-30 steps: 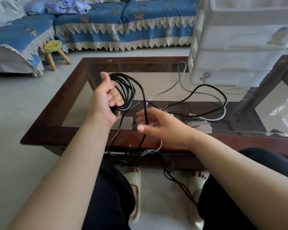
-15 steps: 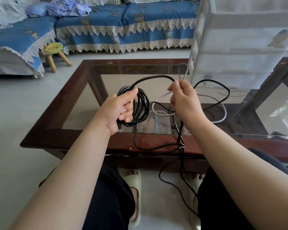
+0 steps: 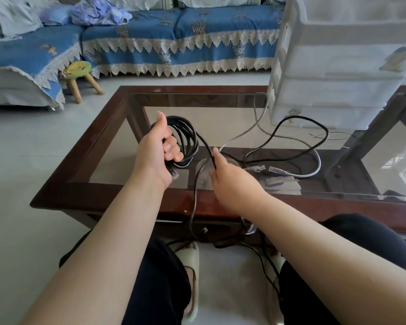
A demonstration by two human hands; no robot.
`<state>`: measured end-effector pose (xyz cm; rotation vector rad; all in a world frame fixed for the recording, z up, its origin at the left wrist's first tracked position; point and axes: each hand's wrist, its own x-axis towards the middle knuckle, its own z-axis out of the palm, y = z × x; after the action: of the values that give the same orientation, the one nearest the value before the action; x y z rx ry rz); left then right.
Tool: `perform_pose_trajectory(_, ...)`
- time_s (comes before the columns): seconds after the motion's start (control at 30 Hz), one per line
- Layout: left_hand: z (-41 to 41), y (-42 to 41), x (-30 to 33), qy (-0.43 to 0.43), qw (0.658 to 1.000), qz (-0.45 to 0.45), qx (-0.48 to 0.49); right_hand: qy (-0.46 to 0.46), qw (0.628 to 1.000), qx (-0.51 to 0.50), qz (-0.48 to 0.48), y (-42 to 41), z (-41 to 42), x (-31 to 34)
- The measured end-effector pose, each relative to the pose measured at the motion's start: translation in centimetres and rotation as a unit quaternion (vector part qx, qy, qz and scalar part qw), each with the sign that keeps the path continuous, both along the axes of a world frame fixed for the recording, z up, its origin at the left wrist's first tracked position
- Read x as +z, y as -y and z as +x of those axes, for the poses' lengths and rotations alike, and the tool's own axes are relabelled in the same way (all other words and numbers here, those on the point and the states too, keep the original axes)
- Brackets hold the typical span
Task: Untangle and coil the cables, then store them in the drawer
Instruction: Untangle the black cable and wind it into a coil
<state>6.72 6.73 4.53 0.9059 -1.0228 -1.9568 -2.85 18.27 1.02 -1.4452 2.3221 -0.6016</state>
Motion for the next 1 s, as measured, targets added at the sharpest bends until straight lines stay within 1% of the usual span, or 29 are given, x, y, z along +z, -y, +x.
perform_pose_trajectory(0.03,0.0,0.1,0.1,-0.01,1.0,0.013,0.025,0.017,1.0,-0.013,-0.02,-0.1,0.5,0.0)
perform_pose_trajectory(0.1,0.0,0.5,0.3,-0.037,0.996,0.045,0.07,0.067,0.992,-0.052,-0.091,-0.4,1.3,-0.1)
perform_pose_trajectory(0.13,0.1,0.7,0.4,-0.048,0.993,0.062,0.089,0.075,0.988,-0.066,-0.118,-0.5,1.6,-0.1)
perform_pose_trajectory(0.2,0.2,1.0,0.5,-0.064,0.987,0.092,0.116,0.044,0.989,-0.073,-0.125,-0.4,1.6,-0.3)
perform_pose_trajectory(0.3,0.2,1.1,0.5,-0.063,0.985,0.105,0.122,-0.078,0.993,-0.043,-0.078,0.1,1.4,-0.8)
perform_pose_trajectory(0.33,0.1,1.0,0.5,-0.049,0.987,0.093,0.117,-0.11,0.992,-0.032,-0.056,0.3,1.4,-0.9)
perform_pose_trajectory(0.4,-0.1,0.6,0.3,-0.005,0.993,0.044,0.109,-0.145,0.989,-0.01,-0.024,0.4,1.7,-1.1)
perform_pose_trajectory(0.47,-0.5,0.1,0.0,0.04,0.994,-0.013,0.1,-0.162,0.987,0.018,-0.007,0.4,1.9,-1.2)
perform_pose_trajectory(0.57,-1.2,-0.7,-0.3,0.087,0.99,-0.064,0.089,-0.178,0.982,0.063,0.004,0.3,1.5,-0.8)
perform_pose_trajectory(0.63,-1.5,-0.9,-0.6,0.117,0.983,-0.115,0.088,-0.194,0.977,0.086,-0.002,0.3,1.3,-0.2)
perform_pose_trajectory(0.7,-1.8,-1.2,-1.0,0.144,0.968,-0.186,0.084,-0.22,0.97,0.105,-0.016,0.1,1.1,0.4)
perform_pose_trajectory(0.8,-2.3,-1.9,-1.7,0.188,0.943,-0.27,0.042,-0.256,0.954,0.15,-0.051,-0.3,0.4,1.0)
perform_pose_trajectory(0.83,-2.4,-2.1,-1.8,0.199,0.94,-0.277,0.029,-0.266,0.946,0.172,-0.063,-0.3,-0.1,1.1)
perform_pose_trajectory(0.9,-2.6,-2.4,-2.2,0.215,0.941,-0.262,0.007,-0.271,0.938,0.199,-0.086,-0.5,-0.8,1.4)
perform_pose_trajectory(1.0,-2.7,-2.7,-2.4,0.204,0.959,-0.194,-0.029,-0.288,0.93,0.21,-0.086,-0.9,-1.6,1.6)
